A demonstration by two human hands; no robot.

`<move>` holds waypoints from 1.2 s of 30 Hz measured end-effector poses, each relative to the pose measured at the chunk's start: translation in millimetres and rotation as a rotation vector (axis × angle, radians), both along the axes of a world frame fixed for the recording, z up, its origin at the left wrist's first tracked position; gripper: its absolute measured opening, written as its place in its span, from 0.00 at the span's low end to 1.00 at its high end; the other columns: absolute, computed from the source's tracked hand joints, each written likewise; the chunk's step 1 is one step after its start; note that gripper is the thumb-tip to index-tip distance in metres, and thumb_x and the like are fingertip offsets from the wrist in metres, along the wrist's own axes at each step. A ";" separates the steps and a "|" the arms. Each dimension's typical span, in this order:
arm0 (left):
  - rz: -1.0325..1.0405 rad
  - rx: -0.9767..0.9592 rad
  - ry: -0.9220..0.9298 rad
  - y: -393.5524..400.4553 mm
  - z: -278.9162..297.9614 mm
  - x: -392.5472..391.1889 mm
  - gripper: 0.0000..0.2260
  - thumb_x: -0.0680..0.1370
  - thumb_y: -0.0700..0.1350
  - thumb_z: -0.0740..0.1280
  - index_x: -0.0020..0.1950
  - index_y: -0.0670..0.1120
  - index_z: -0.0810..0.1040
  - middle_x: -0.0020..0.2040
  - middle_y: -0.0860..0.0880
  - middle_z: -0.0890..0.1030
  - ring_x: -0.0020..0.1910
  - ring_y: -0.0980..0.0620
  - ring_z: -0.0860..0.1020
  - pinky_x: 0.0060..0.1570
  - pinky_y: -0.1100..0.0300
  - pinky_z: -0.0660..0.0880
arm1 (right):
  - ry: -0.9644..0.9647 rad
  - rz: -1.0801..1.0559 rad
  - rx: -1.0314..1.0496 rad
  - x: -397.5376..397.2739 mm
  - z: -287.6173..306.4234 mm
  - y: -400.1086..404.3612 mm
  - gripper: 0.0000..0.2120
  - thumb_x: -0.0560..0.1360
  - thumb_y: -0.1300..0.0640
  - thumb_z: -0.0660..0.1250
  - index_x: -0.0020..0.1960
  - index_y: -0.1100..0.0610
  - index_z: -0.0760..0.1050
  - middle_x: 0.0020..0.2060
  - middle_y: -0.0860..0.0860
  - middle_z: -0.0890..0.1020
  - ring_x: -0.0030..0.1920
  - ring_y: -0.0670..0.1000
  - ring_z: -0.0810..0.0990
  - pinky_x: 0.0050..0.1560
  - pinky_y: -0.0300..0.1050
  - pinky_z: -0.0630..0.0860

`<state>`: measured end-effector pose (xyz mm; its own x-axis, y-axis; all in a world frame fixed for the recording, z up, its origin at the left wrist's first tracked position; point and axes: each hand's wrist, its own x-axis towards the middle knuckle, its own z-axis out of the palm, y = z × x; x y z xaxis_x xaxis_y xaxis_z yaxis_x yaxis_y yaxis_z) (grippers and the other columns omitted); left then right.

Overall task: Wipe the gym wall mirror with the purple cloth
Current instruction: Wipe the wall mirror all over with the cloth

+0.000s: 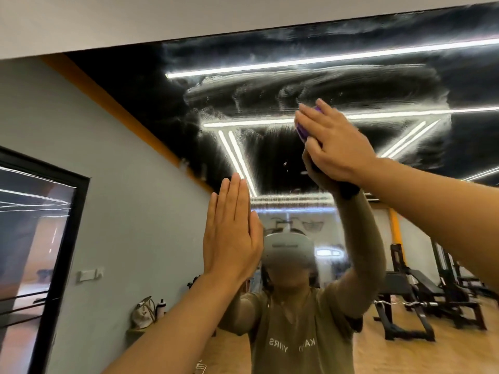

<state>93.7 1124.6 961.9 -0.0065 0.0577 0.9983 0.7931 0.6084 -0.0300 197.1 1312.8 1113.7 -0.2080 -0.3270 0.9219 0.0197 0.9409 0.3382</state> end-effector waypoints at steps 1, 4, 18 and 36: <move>0.005 0.000 -0.001 0.1 0.1 -0.7 0.29 0.82 0.53 0.45 0.82 0.46 0.51 0.83 0.51 0.49 0.81 0.57 0.43 0.76 0.64 0.34 | 0.003 0.005 -0.017 -2.0 -4.0 -4.4 0.31 0.78 0.48 0.47 0.80 0.55 0.60 0.80 0.51 0.61 0.81 0.55 0.51 0.77 0.43 0.41; 0.031 0.010 -0.005 1.4 0.0 -1.5 0.28 0.83 0.53 0.46 0.83 0.45 0.51 0.83 0.50 0.50 0.81 0.56 0.44 0.77 0.63 0.34 | -0.042 0.029 0.176 -7.2 -47.6 -11.2 0.29 0.80 0.50 0.51 0.80 0.54 0.63 0.78 0.50 0.64 0.81 0.54 0.53 0.78 0.45 0.42; 0.051 0.026 -0.079 9.3 -2.8 13.8 0.28 0.83 0.53 0.46 0.82 0.47 0.46 0.83 0.52 0.45 0.80 0.58 0.40 0.76 0.63 0.33 | -0.069 -0.047 0.230 -5.9 -25.0 -13.3 0.30 0.80 0.48 0.44 0.80 0.55 0.62 0.79 0.50 0.61 0.81 0.55 0.53 0.78 0.48 0.45; 0.068 0.025 -0.084 13.5 -9.8 19.3 0.25 0.83 0.53 0.45 0.78 0.50 0.40 0.79 0.55 0.40 0.79 0.60 0.38 0.74 0.67 0.31 | -0.130 -0.017 0.510 -15.0 -99.9 1.7 0.25 0.84 0.49 0.50 0.78 0.58 0.64 0.77 0.55 0.66 0.78 0.57 0.60 0.79 0.52 0.54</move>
